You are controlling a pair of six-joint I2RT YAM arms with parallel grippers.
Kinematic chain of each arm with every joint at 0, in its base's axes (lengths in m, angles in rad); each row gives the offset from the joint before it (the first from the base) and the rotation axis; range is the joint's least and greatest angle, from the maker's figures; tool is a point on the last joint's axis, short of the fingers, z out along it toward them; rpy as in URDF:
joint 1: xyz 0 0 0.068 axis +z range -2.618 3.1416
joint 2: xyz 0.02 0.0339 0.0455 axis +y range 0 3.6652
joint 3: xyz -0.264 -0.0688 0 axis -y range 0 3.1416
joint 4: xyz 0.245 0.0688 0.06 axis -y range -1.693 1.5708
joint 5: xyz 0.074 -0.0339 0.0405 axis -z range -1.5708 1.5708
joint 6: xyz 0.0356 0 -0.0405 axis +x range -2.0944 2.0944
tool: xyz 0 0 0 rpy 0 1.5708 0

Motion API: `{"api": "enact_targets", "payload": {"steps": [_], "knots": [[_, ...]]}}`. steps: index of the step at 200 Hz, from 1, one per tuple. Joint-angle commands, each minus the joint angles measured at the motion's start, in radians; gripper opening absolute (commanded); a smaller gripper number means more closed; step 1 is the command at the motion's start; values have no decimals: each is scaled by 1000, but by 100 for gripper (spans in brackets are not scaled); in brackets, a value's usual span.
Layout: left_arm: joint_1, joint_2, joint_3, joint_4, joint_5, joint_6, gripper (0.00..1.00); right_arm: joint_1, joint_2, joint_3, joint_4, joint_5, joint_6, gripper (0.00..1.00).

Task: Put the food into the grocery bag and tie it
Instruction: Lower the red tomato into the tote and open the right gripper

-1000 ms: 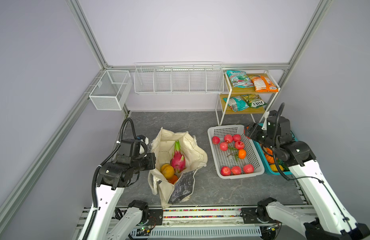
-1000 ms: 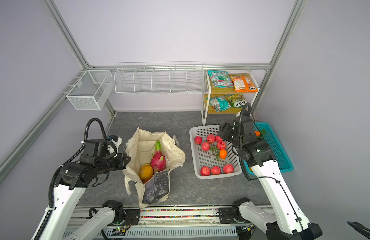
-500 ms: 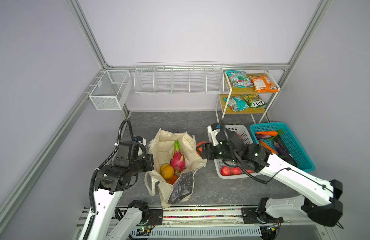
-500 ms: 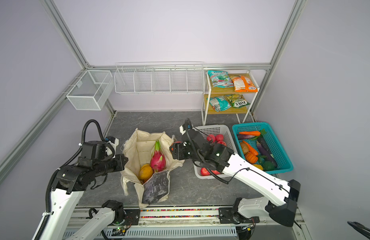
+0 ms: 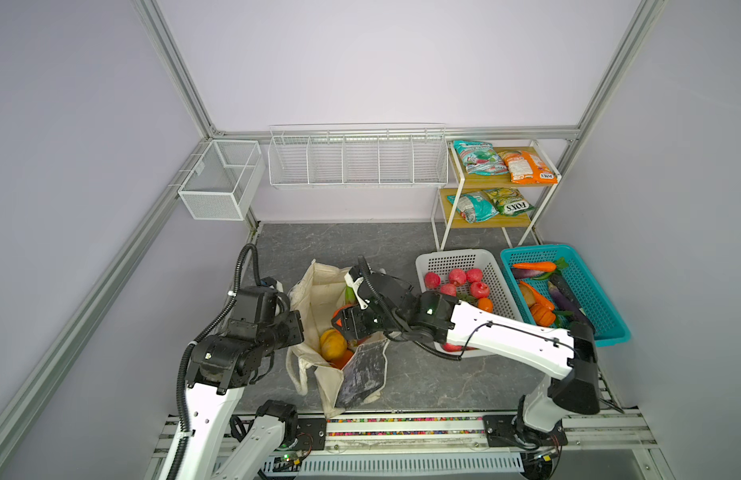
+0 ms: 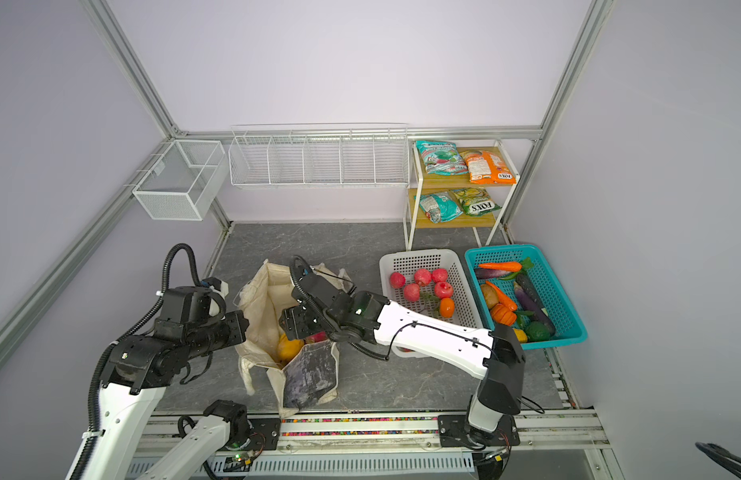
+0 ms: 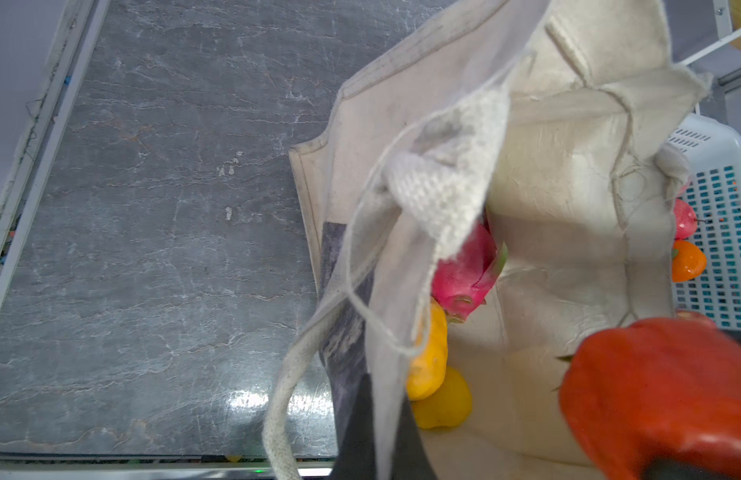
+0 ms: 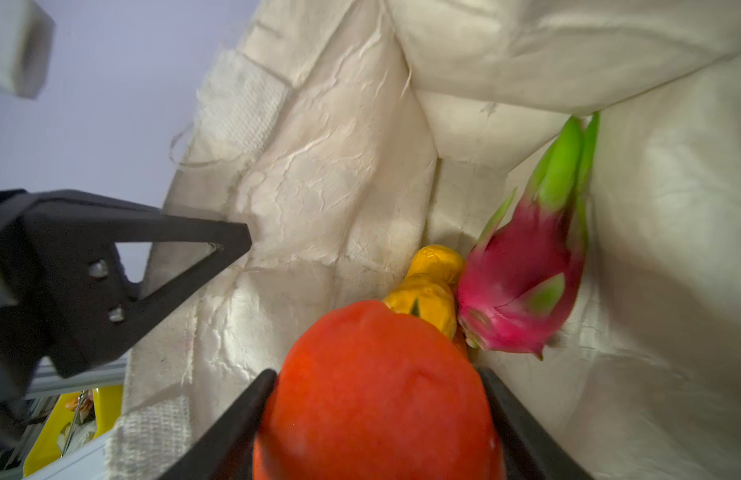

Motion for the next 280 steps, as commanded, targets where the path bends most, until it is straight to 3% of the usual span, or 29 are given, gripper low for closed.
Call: {"api": "enact_targets", "payload": {"steps": [1, 119, 158, 231, 235, 237, 240, 280], "knots": [[6, -12, -14, -24, -48, -56, 0, 21, 41, 35, 10, -49, 8, 67], [6, -23, 19, -1, -12, -83, 0, 71, 225, 10, 28, -129, 43, 71], [6, -23, 15, -3, -6, -77, 0, 70, 287, 22, 13, -96, 21, 75], [6, -29, 9, -1, 14, -65, 0, 63, 341, 63, -24, -76, -10, 90], [6, -30, 9, -2, 15, -65, 0, 64, 342, 65, -26, -76, -12, 100], [6, -31, 9, -3, 16, -66, 0, 64, 342, 65, -25, -77, -13, 91], [6, -31, 9, -3, 16, -65, 0, 64, 343, 66, -27, -78, -14, 88], [6, -40, 7, -9, 15, -63, 0, 63, 342, 74, -33, -81, -27, 88]]}}
